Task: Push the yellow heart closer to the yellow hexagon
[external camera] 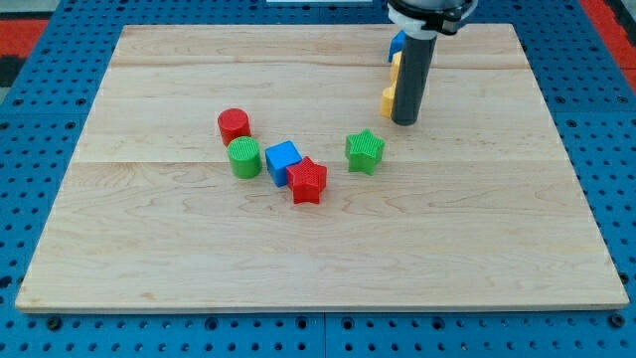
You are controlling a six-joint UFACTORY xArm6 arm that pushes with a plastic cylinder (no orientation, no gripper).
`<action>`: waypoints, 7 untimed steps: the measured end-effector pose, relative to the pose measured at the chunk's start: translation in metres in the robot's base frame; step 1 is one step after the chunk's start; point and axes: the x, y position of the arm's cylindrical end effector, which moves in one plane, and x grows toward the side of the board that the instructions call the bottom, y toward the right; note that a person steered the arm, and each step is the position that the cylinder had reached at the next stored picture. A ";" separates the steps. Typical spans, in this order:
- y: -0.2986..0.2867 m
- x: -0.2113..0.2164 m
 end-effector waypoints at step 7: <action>-0.025 -0.033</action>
